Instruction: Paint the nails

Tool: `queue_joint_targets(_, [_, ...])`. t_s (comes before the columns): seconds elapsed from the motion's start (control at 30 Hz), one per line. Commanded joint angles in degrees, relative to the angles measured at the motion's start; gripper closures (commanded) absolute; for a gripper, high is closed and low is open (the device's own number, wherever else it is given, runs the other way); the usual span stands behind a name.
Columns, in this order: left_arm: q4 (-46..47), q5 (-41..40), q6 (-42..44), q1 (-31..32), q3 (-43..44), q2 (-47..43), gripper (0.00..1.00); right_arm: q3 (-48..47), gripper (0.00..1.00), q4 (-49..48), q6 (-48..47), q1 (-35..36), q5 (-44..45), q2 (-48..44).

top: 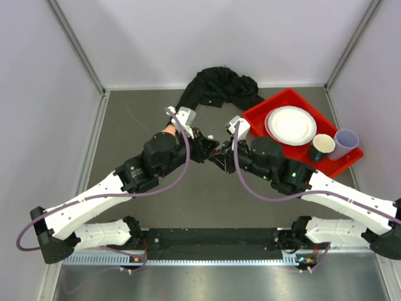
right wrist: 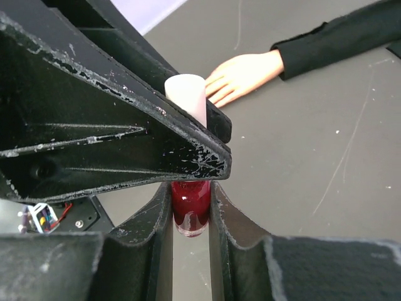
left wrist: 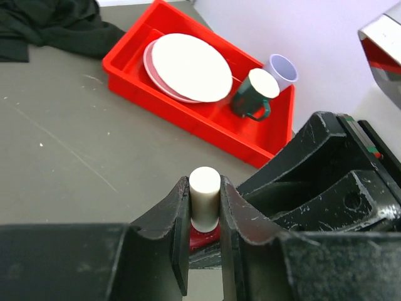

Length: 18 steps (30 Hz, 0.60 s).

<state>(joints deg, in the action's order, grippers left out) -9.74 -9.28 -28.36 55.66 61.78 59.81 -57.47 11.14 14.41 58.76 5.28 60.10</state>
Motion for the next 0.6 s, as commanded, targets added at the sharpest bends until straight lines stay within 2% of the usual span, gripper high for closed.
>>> queue_joint_targets(0.0, [0.6, -5.1, -0.7, 0.5, 2.6, -1.2, 0.86, -2.3, 1.0, -1.3, -0.4, 0.1, 4.3, -0.5])
queue_joint_targets(0.03, [0.6, -3.9, -0.6, 0.5, 2.4, -1.6, 0.79, -1.9, 1.0, -1.8, -1.1, 0.2, 3.3, -0.7])
queue_joint_targets(0.07, [1.5, -3.2, -0.5, 0.5, 2.0, -2.1, 0.57, -1.5, 1.0, -2.1, -2.0, 0.0, 2.5, -0.9])
queue_joint_targets(0.13, [1.0, -1.7, -0.2, 0.5, 1.8, -3.6, 0.41, -0.9, 1.0, -3.5, -3.5, -0.4, -3.5, -1.7])
queue_joint_targets(0.17, [0.1, 0.5, 0.2, 0.4, 1.9, -4.2, 0.29, 0.2, 1.0, -4.1, -4.9, -1.0, -5.2, -2.3])
queue_joint_targets(0.2, [-0.5, 1.7, 0.8, 0.3, 2.0, -5.4, 0.26, 0.8, 1.0, -4.6, -5.5, -1.3, -11.5, -3.5])
queue_joint_targets(0.37, [-5.2, 8.8, 4.4, 0.1, 3.3, -9.9, 0.14, 0.8, 1.0, -2.8, -6.9, -5.1, -25.3, -5.1])
queue_joint_targets(0.4, [-6.2, 12.5, 5.1, 0.0, 3.2, -11.3, 0.06, 0.7, 1.0, -2.4, -7.2, -6.4, -28.7, -5.0])
queue_joint_targets(0.43, [-6.7, 13.5, 6.1, -0.1, 3.2, -11.9, 0.03, 0.6, 1.0, -2.3, -7.3, -6.6, -29.9, -5.2])
queue_joint_targets(0.57, [-9.2, 16.8, 7.3, -0.2, 3.1, -13.5, 0.01, 0.7, 1.0, -1.7, -8.3, -8.0, -35.0, -5.7])
